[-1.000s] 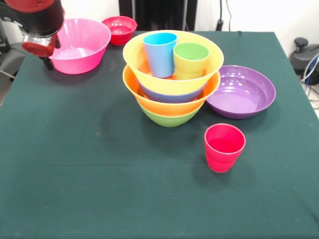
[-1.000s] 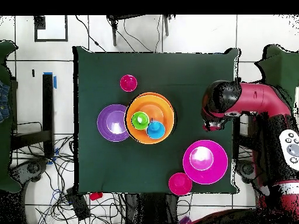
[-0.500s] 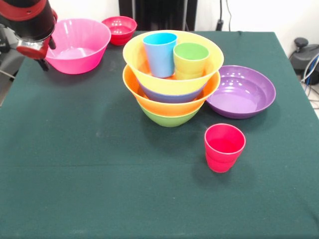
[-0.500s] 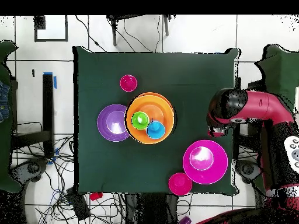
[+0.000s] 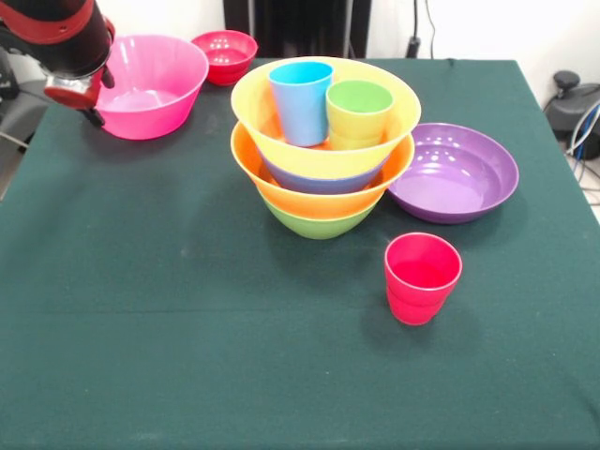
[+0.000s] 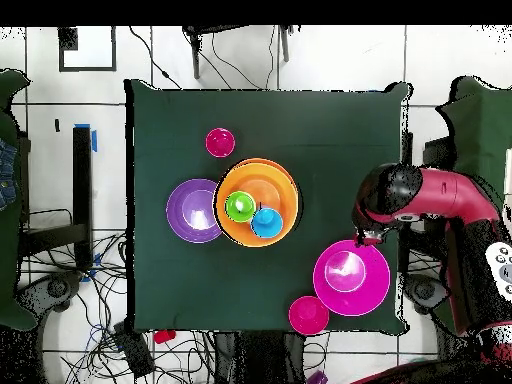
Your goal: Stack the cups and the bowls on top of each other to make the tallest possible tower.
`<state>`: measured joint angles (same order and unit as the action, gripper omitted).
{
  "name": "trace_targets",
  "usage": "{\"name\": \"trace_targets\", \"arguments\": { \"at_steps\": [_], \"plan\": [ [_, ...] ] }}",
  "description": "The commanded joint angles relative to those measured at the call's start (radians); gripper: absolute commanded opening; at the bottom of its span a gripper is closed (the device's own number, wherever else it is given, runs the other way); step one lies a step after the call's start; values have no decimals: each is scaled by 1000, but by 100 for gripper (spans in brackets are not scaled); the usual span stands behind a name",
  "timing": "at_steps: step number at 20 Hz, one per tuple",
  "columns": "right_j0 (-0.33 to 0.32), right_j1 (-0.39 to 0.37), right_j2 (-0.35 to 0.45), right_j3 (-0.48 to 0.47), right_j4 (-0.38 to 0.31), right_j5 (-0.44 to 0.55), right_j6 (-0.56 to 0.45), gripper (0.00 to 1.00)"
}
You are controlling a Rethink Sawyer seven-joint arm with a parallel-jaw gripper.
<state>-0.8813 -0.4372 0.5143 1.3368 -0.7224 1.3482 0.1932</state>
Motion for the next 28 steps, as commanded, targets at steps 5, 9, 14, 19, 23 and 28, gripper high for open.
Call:
{"name": "trace_targets", "arguments": {
  "at_steps": [5, 9, 14, 19, 23, 28],
  "plan": [
    [-35, 56, 106, 91, -33, -188, -200, 100],
    [-49, 72, 119, 88, -42, -213, -206, 100],
    [-50, 78, 122, 82, -52, -211, -204, 100],
    [-43, 79, 115, 77, -63, -201, -193, 100],
    [-39, 75, 111, 77, -67, -197, -185, 100],
    [-31, 72, 104, 70, -73, -185, -183, 100]
  ]
}}
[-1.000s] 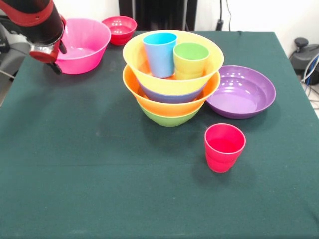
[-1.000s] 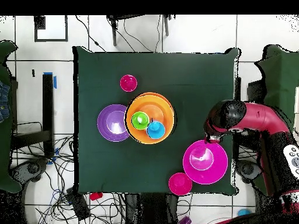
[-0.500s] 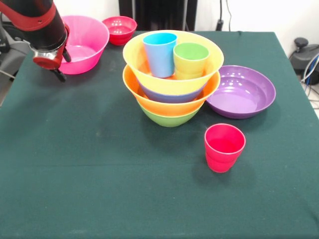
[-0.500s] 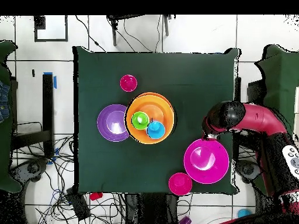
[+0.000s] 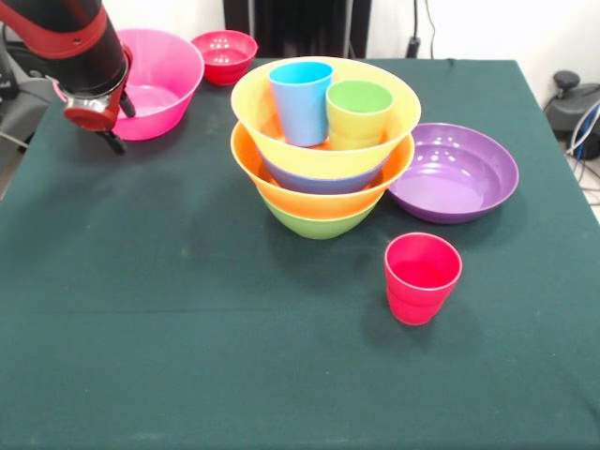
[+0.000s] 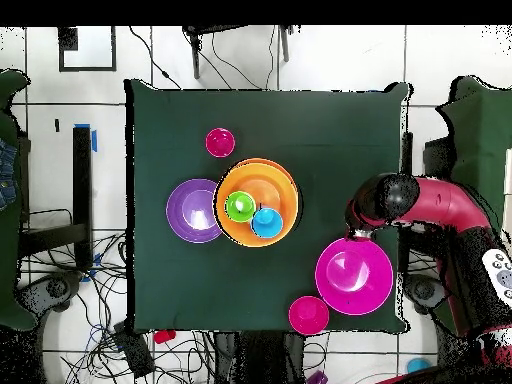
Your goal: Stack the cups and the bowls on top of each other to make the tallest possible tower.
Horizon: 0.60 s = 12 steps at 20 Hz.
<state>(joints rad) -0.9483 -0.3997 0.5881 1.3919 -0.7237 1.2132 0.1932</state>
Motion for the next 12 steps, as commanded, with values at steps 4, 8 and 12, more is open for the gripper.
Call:
{"name": "trace_targets", "arguments": {
  "at_steps": [4, 8, 12],
  "plan": [
    [51, 44, 8, -13, -105, -30, -196, 100],
    [60, 65, -11, -33, -140, -35, -204, 100],
    [73, 74, -33, -46, -154, -26, -182, 100]
  ]
}}
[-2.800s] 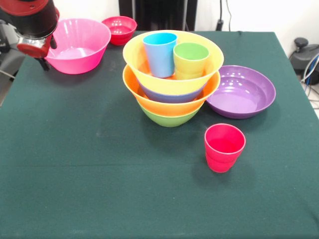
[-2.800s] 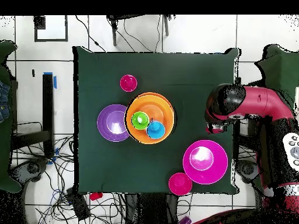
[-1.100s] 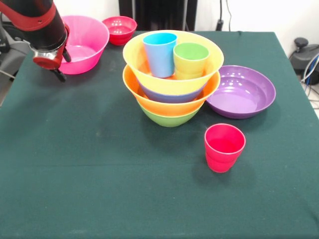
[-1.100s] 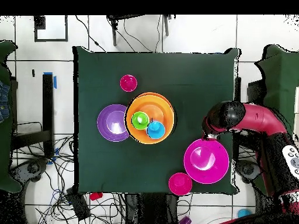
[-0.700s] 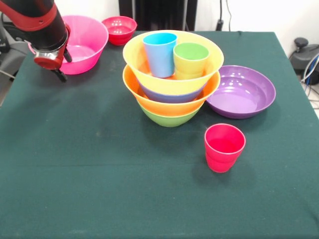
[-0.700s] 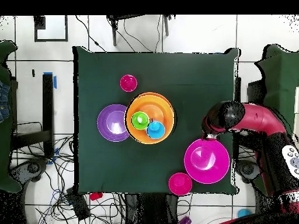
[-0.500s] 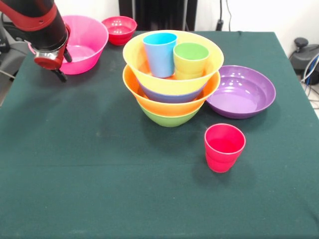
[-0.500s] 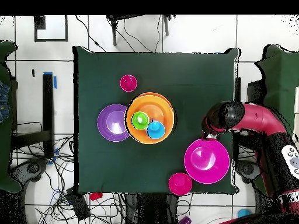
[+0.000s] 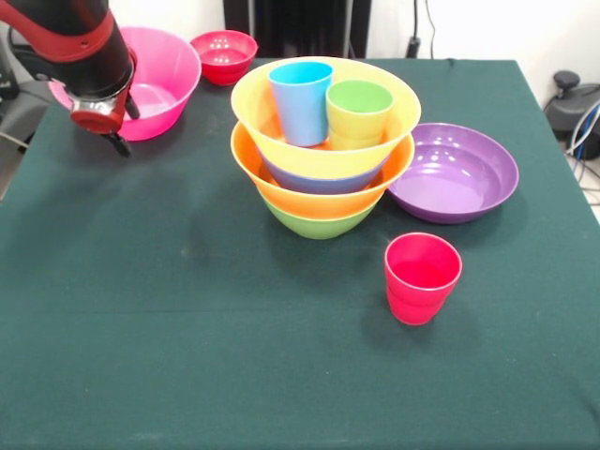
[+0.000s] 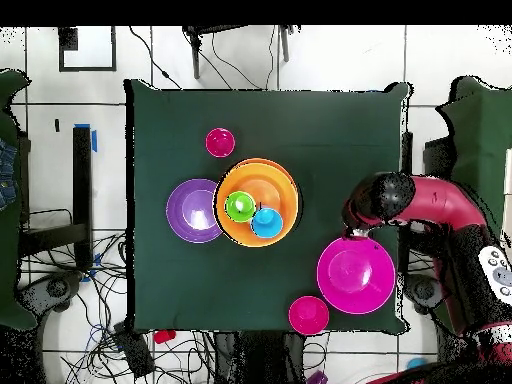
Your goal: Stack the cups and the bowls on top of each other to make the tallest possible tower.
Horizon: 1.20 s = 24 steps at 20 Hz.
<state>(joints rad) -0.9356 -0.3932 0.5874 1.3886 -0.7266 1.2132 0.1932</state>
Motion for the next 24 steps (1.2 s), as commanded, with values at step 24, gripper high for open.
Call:
{"name": "trace_targets", "arguments": {
  "at_steps": [24],
  "plan": [
    [108, 24, -116, -109, -232, 66, -177, 100]
  ]
}}
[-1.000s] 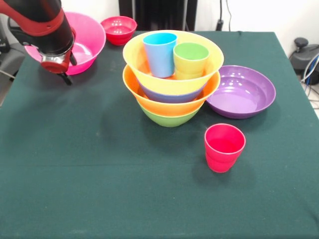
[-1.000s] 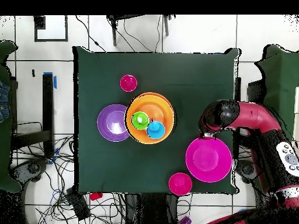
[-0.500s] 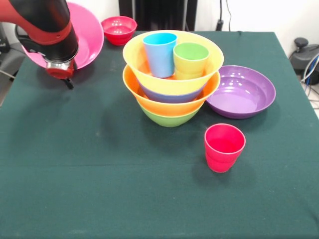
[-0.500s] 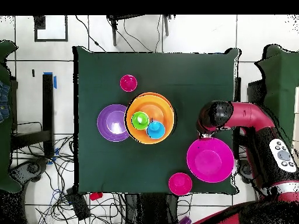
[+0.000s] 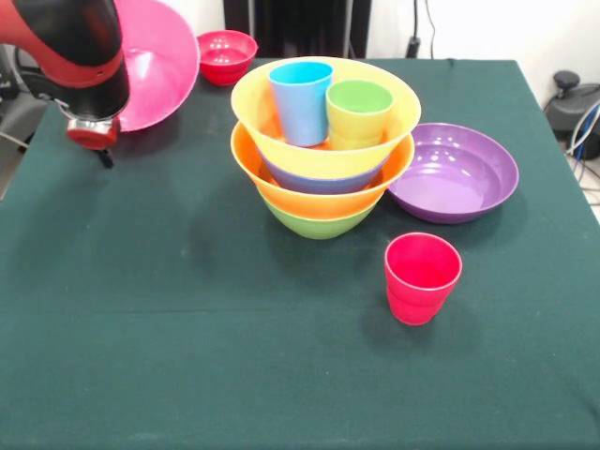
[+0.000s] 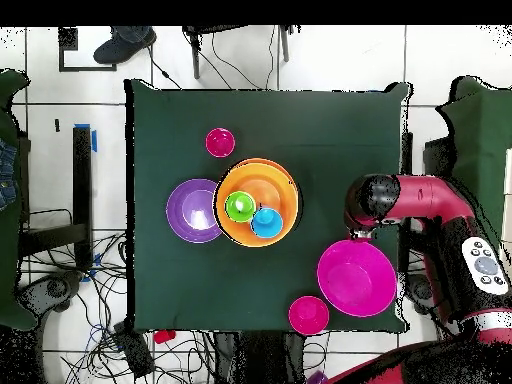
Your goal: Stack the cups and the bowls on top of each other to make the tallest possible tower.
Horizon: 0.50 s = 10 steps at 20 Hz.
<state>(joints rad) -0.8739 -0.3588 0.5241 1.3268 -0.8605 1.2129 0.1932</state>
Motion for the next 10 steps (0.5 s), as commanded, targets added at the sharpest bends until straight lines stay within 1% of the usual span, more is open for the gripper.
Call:
{"name": "trace_targets", "arguments": {
  "at_steps": [1, 5, 10],
  "plan": [
    [47, -23, -53, -39, -93, 72, -179, 100],
    [59, -88, -54, -2, -72, 104, -190, 100],
    [61, -99, -48, -3, -64, 116, -200, 100]
  ]
}}
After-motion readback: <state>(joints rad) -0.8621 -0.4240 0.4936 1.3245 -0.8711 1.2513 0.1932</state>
